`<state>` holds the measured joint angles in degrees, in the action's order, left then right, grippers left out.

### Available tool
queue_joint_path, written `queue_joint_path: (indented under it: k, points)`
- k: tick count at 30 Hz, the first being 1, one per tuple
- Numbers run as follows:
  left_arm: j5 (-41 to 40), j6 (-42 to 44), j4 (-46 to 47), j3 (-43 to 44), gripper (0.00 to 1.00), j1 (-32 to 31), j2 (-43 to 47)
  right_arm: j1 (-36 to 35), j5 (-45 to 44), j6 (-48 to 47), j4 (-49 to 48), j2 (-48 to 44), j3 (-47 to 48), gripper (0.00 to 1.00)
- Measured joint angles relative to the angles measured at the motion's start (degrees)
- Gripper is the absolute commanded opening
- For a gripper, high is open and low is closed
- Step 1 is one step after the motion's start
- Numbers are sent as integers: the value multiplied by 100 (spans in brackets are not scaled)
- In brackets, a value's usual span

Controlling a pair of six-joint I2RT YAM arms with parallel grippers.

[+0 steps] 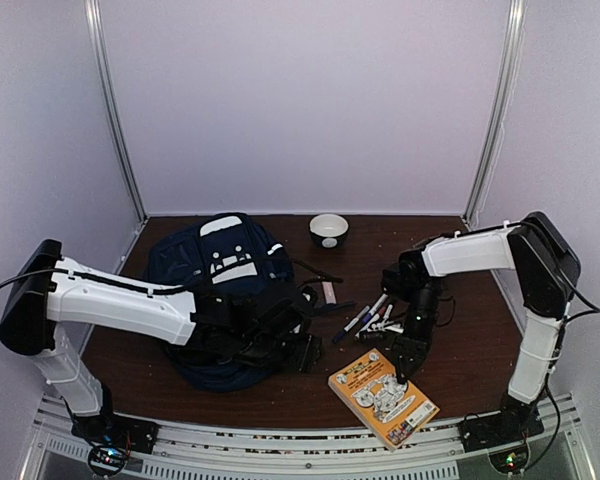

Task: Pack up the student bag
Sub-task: Move the book to the corner of the board, then adjust the book at the corner of the board.

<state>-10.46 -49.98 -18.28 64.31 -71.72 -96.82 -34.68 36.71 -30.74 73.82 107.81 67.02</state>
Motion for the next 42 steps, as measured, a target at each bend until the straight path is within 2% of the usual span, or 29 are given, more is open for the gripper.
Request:
queue_joint_path:
  k: [5,10,13,16,21,26,33,38,42]
  points:
    - [-173,9,-98,-439,60,-2,597,63,-20,114,-332,-422,35,52]
    - [-485,125,-358,-791,60,-9,1163,-7,-601,299,-999,-2192,-254,52]
    - [-752,203,-568,-839,60,-7,1322,-409,-1023,448,-1445,-3235,-411,51]
    - [-890,234,-647,-839,61,-4,1340,-848,-1436,667,-1814,-3676,-605,51]
    - [-713,227,-393,-883,61,-28,1281,-931,-1587,866,-2100,-3488,-1067,52]
    - [-249,-81,-101,-828,61,-151,730,-763,-1436,1244,-2205,-3381,-1276,53]
    - [549,-442,50,-175,60,-326,-291,-216,-741,1661,-2273,-2623,-1139,55]
    - [1049,-597,192,498,61,-339,-927,-44,-501,2002,-2352,-2555,-1161,63]
    - [1384,-938,286,597,61,-339,-1139,170,-496,2140,-2216,-2422,-1115,64]
